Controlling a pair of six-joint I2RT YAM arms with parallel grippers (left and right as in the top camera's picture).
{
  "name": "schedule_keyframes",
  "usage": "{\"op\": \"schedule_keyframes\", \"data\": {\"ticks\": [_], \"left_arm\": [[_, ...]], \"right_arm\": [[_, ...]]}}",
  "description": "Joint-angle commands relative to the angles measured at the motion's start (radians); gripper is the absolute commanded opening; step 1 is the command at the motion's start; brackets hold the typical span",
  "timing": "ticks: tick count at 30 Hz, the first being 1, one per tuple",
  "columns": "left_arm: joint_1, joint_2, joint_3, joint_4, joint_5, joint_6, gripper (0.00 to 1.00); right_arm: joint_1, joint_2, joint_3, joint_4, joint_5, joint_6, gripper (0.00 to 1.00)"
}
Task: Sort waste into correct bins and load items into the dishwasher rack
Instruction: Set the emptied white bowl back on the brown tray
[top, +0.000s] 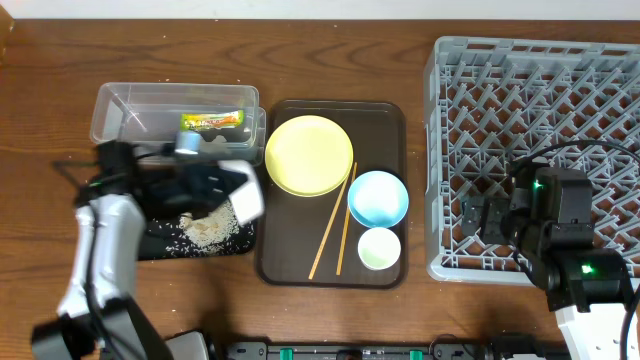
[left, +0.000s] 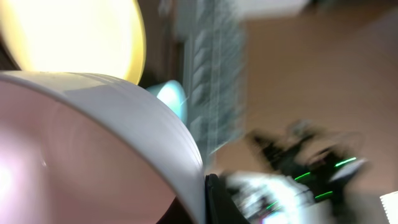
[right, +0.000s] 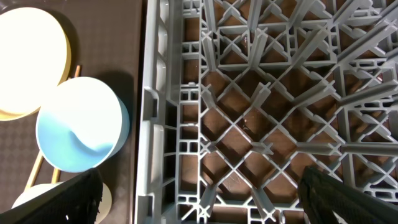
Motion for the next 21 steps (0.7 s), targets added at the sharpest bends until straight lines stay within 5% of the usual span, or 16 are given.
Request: {"op": "schedule_keyframes", "data": {"ticks": [1,12,20,21], "left_arm": [[-0.166,-0.058,-0.001,-0.005,-0.315,0.021,0.07],[-0.711,-0.006,-0.001,0.092,-0.941,-0.097,0.11],[-0.805,0.068,-0.001,0.137,-0.977,-0.111,0.17],[-0.805,0.066,-0.001,0.137,-0.977,-0.111,0.25]], "right_arm": [[-0.003,-0.002,0.020,0.002,-0.004,0.007,0.99],[-0.003,-0.002,0.020,0.000,-0.005,0.007,0.99],[-0.003,-0.002,0.020,-0.005,-0.005,0.007,0.99],[-0.003,-0.002,0.020,-0.005,-0.005,0.007,0.99]]}}
